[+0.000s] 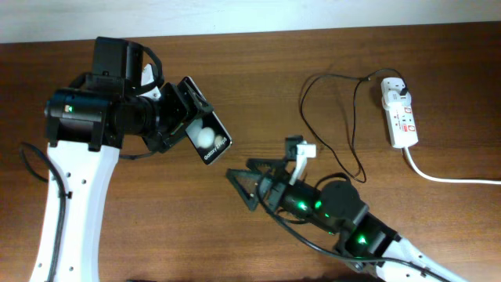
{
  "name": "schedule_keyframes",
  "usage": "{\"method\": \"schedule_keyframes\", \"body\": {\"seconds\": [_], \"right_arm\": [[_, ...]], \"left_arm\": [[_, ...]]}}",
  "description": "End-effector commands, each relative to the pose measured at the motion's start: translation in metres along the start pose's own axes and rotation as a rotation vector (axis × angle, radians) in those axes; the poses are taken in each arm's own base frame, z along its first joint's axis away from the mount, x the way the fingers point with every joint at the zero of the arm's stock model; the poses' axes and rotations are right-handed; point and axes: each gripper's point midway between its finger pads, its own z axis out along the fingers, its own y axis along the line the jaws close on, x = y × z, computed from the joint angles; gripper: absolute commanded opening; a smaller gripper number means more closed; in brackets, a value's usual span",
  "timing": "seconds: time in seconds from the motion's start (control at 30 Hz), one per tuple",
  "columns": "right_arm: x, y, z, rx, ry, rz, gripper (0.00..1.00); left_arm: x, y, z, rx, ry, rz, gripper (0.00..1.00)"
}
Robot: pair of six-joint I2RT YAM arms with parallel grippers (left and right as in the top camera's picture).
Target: Plug charger to phone and switch on socket
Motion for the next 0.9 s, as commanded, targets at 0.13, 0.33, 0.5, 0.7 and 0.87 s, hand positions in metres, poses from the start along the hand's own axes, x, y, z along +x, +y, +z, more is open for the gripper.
{"method": "schedule_keyframes", "body": {"seconds": [0.13,0.33,0.5,0.7,0.87], "right_arm": [[-0.01,-0.006,0.058,0.075,-0.005,-0.033,0.94],[-0.028,-0.018,0.062,0.143,-0.105,-0.036,0.87],[-0.04,-0.003,0.063,0.082,-0.153,-0.037,0.71],[-0.036,-0.001,0.073,0.045,-0.162,-0.027,0.67],[-0.04,0.003,0.08,0.008,-0.19,-0.006,0.57]], "left_arm": [[-0.001,-0.002,-0.003,0.011,-0.008,-0.006,0.4],[-0.001,-0.002,-0.003,0.011,-0.007,-0.007,0.4],[0.0,-0.001,-0.003,0.006,-0.003,-0.01,0.4],[0.0,-0.001,-0.003,0.006,-0.002,-0.01,0.4],[0.001,0.0,-0.003,0.004,0.0,-0.011,0.4]]}}
